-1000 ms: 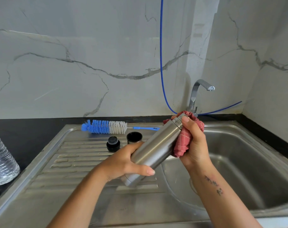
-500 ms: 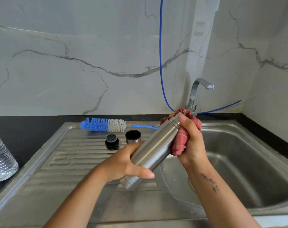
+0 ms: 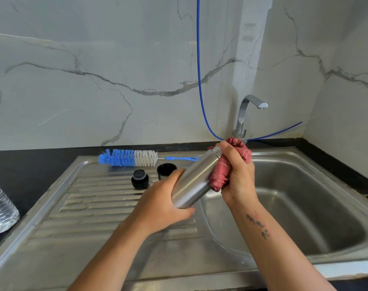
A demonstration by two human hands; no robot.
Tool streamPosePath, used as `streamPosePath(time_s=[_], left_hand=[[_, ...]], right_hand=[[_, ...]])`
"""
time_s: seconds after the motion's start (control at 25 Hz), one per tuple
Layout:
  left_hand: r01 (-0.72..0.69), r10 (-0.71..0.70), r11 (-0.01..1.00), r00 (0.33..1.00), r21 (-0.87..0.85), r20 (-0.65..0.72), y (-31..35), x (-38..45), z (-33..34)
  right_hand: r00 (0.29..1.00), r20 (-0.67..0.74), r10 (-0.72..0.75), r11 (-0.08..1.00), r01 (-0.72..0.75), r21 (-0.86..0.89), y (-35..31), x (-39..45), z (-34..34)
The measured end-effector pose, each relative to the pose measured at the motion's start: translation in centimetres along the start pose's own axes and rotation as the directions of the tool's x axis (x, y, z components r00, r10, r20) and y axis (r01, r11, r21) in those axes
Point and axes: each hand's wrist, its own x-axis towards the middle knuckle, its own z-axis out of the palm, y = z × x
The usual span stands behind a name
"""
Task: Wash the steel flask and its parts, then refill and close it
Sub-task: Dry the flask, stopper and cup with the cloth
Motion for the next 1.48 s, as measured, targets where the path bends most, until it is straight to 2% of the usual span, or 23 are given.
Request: streamPosePath(time_s=[0.04, 0.08, 0.16, 0.2, 0.24, 0.32, 0.4, 0.44, 0.48, 0.52, 0.6, 0.64, 0.72, 0.8, 0.84, 0.88, 0.96, 1.0, 1.08, 1.2, 1.32, 1.4, 1.48], left_hand=[[-0.024, 0.036, 0.993, 0.995, 0.118, -0.096, 0.2, 0.1, 0.2], [-0.044, 0.051, 0.995, 0.995, 0.087, -0.081, 0.2, 0.2, 0.1], [0.071, 0.001, 0.943, 0.976, -0.326, 0.217, -0.1, 0.4, -1.5], [0.165, 0.012, 0.875, 0.933, -0.456, 0.36, -0.4, 0.5, -2.2], [0.186, 0.041, 0.842, 0.914, -0.506, 0.404, -0.5, 0.4, -2.4], [0.122, -0.015, 0.92, 0.961, -0.373, 0.277, -0.2, 0.1, -1.4], [0.046, -0.045, 0.999, 0.998, 0.009, -0.031, 0.7, 0.1, 0.3], [0.035, -0.028, 0.997, 0.995, 0.069, -0.099, 0.8, 0.2, 0.7], [0.039, -0.039, 0.999, 0.998, -0.006, -0.051, 0.6, 0.3, 0.6], [0.09, -0.074, 0.976, 0.993, -0.197, 0.089, 0.5, 0.4, 0.0], [0.248, -0.038, 0.835, 0.917, -0.492, 0.398, -0.3, 0.5, -1.5], [0.278, 0.009, 0.781, 0.891, -0.559, 0.455, -0.4, 0.3, -1.7], [0.206, -0.035, 0.849, 0.941, -0.487, 0.337, 0.2, -0.1, -0.7], [0.098, -0.095, 0.985, 0.995, -0.139, 0.025, 0.9, 0.0, 1.0], [0.071, -0.071, 0.997, 0.993, -0.006, -0.093, 1.0, 0.2, 1.2], [0.045, -0.045, 0.999, 0.994, 0.0, -0.097, 0.8, 0.3, 1.0], [0.07, -0.025, 0.956, 0.987, -0.284, 0.161, 0.1, 0.6, -0.3], [0.131, 0.012, 0.894, 0.949, -0.429, 0.314, 0.1, 0.4, -1.2], [0.203, 0.102, 0.782, 0.891, -0.589, 0.442, 0.4, -0.1, -1.9], [0.099, -0.008, 0.905, 0.976, -0.413, 0.216, 0.8, -0.3, -0.1], [0.057, -0.065, 0.986, 0.996, -0.154, -0.053, 1.4, -0.1, 1.6], [0.057, -0.061, 0.998, 0.985, -0.03, -0.162, 1.8, 0.0, 2.2], [0.049, -0.04, 0.998, 0.974, 0.035, -0.223, 2.1, -0.1, 2.6]], right_hand=[[0.999, -0.053, -0.004, 1.0, 0.003, -0.017, 0.0, 0.1, -0.1], [0.998, -0.069, 0.001, 1.0, -0.002, -0.018, 0.0, 0.2, -0.3], [0.999, 0.037, 0.016, 1.0, -0.017, 0.026, -0.3, 0.4, -0.6], [0.993, 0.113, 0.023, 0.997, -0.032, 0.076, -0.4, 0.3, -0.6], [0.986, 0.164, 0.025, 0.993, -0.043, 0.113, -0.5, 0.2, -0.6], [0.992, 0.122, 0.012, 0.995, -0.023, 0.096, -0.3, 0.2, -0.3], [0.999, -0.037, -0.034, 0.999, 0.035, 0.014, 0.1, 0.2, -0.1], [0.995, -0.084, -0.062, 0.998, 0.06, -0.028, 0.3, 0.3, -0.2], [0.993, -0.09, -0.073, 0.996, 0.069, -0.051, 0.3, 0.3, -0.3], [0.997, -0.03, -0.071, 0.997, 0.07, -0.043, 0.2, 0.2, -0.4], [0.982, 0.185, -0.026, 0.997, 0.013, 0.07, -0.2, -0.1, -0.4], [0.966, 0.258, -0.008, 0.993, -0.022, 0.113, -0.4, -0.2, -0.2], [0.973, 0.23, -0.016, 0.996, -0.005, 0.089, -0.2, -0.3, 0.2], [0.994, 0.06, -0.088, 0.996, 0.089, -0.027, 0.4, -0.1, 0.2], [0.992, 0.0, -0.127, 0.989, 0.127, -0.08, 0.6, 0.1, 0.1], [0.99, -0.019, -0.137, 0.985, 0.134, -0.109, 0.6, 0.2, -0.1], [0.99, 0.116, -0.085, 0.996, 0.088, -0.023, 0.1, 0.3, -0.4], [0.973, 0.227, -0.05, 0.997, 0.035, 0.068, -0.2, 0.2, -0.4], [0.937, 0.348, -0.021, 0.986, -0.037, 0.16, -0.7, -0.3, -0.1], [0.989, 0.144, -0.033, 0.999, 0.026, 0.048, 0.1, -0.5, 0.5], [0.993, -0.106, -0.048, 0.999, 0.047, -0.018, 0.8, -0.4, 0.6], [0.986, -0.16, -0.047, 0.999, 0.046, -0.011, 0.7, -0.5, 0.8], [0.992, -0.123, -0.032, 0.999, 0.034, 0.009, 0.7, -0.8, 1.2]])
